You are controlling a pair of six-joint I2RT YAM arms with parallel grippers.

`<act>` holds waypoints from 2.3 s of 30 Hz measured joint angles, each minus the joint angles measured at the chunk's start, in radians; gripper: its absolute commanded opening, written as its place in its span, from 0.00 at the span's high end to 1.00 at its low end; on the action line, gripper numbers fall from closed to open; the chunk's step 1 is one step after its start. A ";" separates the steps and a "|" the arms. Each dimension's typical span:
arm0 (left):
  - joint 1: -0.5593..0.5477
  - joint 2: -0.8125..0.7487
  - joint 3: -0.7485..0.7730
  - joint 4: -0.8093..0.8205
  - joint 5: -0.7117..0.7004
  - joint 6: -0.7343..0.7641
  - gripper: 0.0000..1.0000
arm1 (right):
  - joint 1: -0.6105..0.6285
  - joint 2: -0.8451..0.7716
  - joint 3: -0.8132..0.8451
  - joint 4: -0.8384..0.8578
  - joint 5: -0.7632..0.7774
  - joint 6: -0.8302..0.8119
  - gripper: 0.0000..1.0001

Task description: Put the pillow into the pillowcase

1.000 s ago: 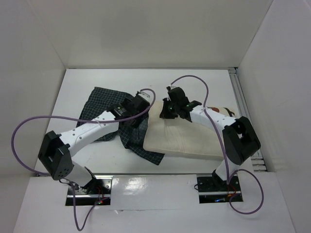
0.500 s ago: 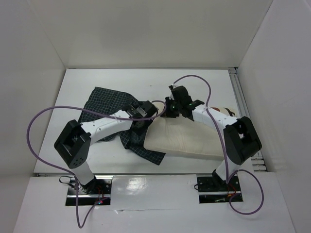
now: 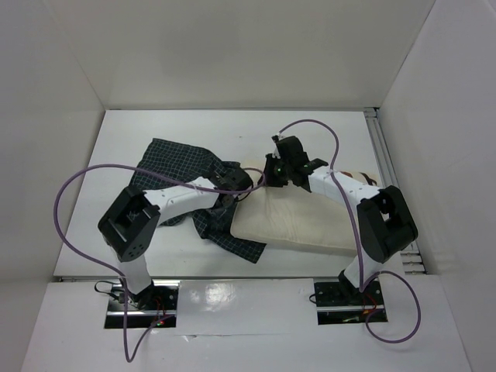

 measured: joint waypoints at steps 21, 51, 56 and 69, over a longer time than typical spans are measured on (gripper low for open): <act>0.101 -0.013 0.055 -0.074 -0.004 -0.113 1.00 | -0.001 -0.005 0.003 -0.006 0.002 -0.044 1.00; 0.365 -0.378 0.068 0.092 0.513 -0.322 1.00 | 0.360 -0.206 -0.008 -0.307 0.101 -0.305 1.00; 0.366 -0.465 -0.032 0.121 0.566 -0.322 1.00 | 0.359 -0.150 0.047 -0.314 0.105 -0.319 1.00; 0.365 -0.545 -0.127 0.110 0.643 -0.297 1.00 | 0.304 0.103 0.397 -0.346 0.096 -0.352 1.00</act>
